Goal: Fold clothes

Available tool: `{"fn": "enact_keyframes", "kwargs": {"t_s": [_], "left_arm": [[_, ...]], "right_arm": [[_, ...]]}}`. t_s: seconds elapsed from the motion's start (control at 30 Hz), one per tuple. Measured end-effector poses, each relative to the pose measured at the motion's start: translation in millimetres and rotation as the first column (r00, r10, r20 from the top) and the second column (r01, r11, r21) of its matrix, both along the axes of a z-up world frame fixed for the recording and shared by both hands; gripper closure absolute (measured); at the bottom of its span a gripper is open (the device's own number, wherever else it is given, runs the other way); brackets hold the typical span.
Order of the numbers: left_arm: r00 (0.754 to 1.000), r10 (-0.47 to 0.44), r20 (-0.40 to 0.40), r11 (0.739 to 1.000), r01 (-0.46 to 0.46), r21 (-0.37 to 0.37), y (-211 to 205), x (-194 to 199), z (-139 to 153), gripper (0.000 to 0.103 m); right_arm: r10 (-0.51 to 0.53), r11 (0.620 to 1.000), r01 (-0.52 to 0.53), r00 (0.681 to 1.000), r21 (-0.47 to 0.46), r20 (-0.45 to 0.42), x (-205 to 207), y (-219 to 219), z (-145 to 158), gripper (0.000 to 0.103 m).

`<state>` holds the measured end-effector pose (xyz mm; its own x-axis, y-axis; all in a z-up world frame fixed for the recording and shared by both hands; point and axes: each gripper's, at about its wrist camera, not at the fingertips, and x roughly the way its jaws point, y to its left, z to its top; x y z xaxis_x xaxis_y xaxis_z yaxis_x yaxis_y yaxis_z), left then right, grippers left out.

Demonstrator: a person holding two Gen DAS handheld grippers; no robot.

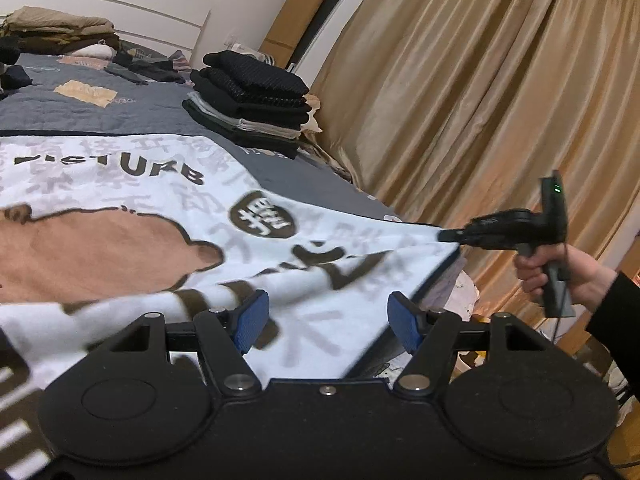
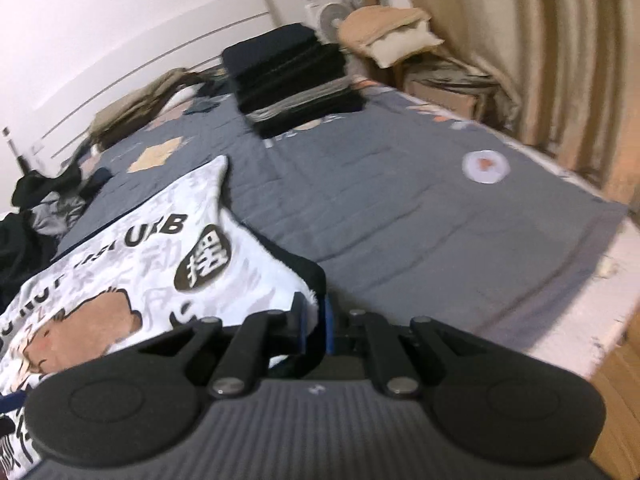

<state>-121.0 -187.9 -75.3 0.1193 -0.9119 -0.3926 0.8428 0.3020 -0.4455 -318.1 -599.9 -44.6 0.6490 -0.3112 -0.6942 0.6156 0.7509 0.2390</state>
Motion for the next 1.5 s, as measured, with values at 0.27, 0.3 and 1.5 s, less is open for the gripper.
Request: {"fn": "enact_keyframes", "kwargs": {"t_s": [0.27,0.3,1.5], "left_arm": [[1.000,-0.014,0.014,1.000,0.014,-0.004,-0.1,-4.3,2.7,0.038],[1.000,-0.013,0.016,1.000,0.014,-0.003,0.9,-4.9,3.0,0.038],[0.708,0.694,0.133,0.705,-0.705,0.074,219.6,121.5,30.0,0.026]], "right_arm": [[-0.076,0.997,0.068,0.955,-0.038,-0.286,0.0,-11.1,-56.7,0.091],[-0.086,0.996,0.076,0.944,-0.044,-0.320,0.0,-12.5,-63.8,0.091],[0.604,0.797,-0.588,0.774,-0.138,0.187,247.9,296.8,12.2,0.056]]}}
